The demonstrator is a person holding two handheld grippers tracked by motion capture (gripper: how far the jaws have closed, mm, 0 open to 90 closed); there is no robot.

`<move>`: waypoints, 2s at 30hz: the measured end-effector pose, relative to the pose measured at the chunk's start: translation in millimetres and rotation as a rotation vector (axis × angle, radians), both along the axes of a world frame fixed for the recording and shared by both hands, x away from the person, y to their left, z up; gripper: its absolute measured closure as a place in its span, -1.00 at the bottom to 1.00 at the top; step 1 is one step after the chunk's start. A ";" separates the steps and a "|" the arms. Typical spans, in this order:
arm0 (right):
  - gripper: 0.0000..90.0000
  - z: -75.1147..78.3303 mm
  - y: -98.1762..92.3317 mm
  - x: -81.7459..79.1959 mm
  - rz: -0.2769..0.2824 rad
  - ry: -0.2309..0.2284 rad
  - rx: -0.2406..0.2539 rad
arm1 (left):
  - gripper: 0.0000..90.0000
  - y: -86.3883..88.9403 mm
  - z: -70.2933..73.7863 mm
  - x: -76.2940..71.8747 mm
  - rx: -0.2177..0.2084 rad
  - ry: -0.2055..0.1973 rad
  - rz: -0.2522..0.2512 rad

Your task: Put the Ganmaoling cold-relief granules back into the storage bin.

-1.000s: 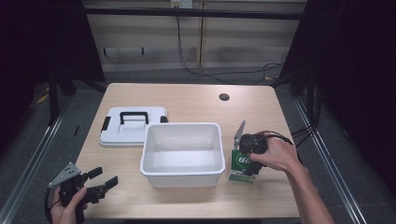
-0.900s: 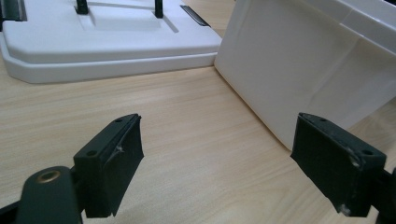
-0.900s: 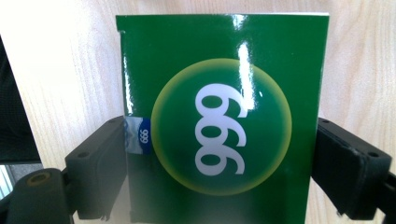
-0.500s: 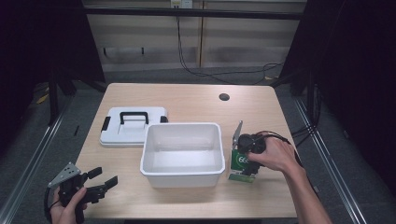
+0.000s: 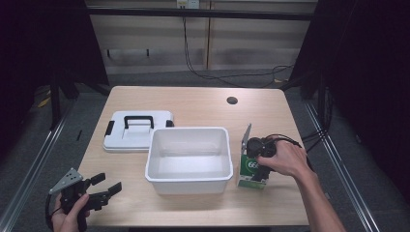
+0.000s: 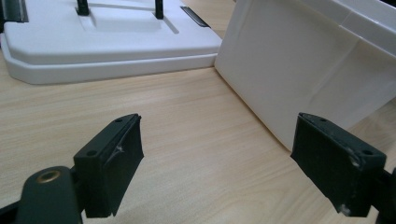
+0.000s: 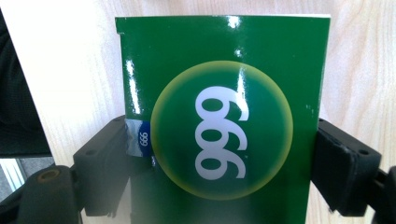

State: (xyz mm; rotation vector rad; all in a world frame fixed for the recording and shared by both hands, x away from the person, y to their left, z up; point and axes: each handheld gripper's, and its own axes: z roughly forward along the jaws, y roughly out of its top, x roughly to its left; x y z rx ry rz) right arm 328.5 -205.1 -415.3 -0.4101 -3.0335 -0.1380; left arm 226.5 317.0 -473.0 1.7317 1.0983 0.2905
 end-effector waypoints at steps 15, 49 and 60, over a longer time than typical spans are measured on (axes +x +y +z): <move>-0.64 12.7 -3.8 -2.1 -0.019 0.025 0.014 | -0.64 0.0 0.2 -0.4 0.001 0.001 -0.001; -0.64 59.0 -10.1 1.7 -0.049 -0.009 0.018 | -0.64 1.0 -1.1 0.5 -0.003 0.008 0.009; -0.64 78.1 -6.3 0.4 -0.038 -0.035 0.012 | -0.64 0.0 -1.2 0.5 0.003 0.008 0.007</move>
